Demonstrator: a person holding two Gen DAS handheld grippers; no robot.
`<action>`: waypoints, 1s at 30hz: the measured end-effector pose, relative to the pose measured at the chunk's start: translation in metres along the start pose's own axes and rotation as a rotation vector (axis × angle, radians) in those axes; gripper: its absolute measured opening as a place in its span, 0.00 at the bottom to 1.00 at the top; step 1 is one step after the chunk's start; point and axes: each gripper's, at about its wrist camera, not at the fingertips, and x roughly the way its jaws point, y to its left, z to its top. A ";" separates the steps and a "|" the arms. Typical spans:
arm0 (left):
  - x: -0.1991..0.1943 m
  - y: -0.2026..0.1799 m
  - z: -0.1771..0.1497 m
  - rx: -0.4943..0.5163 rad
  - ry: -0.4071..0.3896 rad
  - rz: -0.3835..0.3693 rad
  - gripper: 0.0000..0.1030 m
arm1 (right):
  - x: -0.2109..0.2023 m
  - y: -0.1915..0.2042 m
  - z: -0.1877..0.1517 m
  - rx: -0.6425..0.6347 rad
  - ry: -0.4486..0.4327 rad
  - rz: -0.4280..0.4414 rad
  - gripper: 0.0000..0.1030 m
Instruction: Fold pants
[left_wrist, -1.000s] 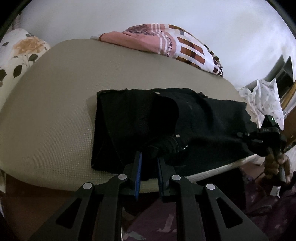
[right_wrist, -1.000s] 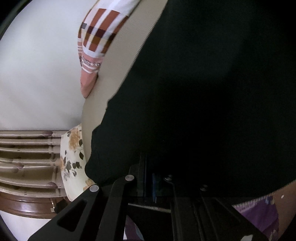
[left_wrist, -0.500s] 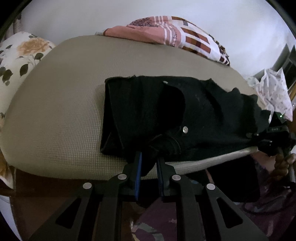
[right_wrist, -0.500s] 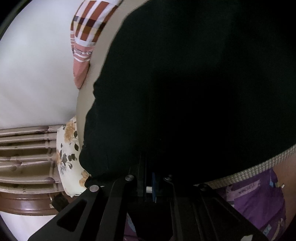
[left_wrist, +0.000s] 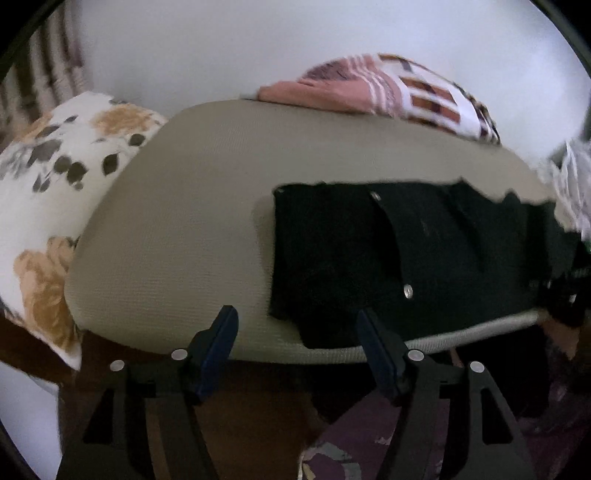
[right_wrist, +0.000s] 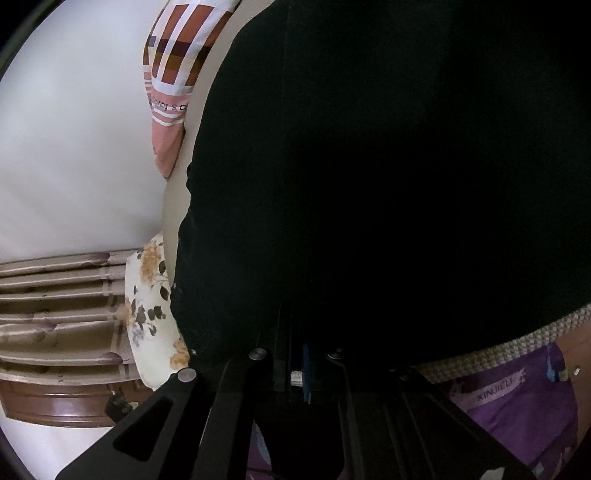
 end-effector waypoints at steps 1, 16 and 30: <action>-0.002 0.005 0.001 -0.025 -0.004 -0.013 0.66 | 0.000 0.000 0.000 0.002 0.001 0.005 0.05; 0.043 0.035 -0.018 -0.418 0.271 -0.505 0.65 | 0.001 -0.002 0.000 0.010 0.004 0.018 0.05; 0.044 0.033 0.005 -0.428 0.131 -0.344 0.11 | 0.004 0.004 0.001 -0.031 0.012 0.024 0.09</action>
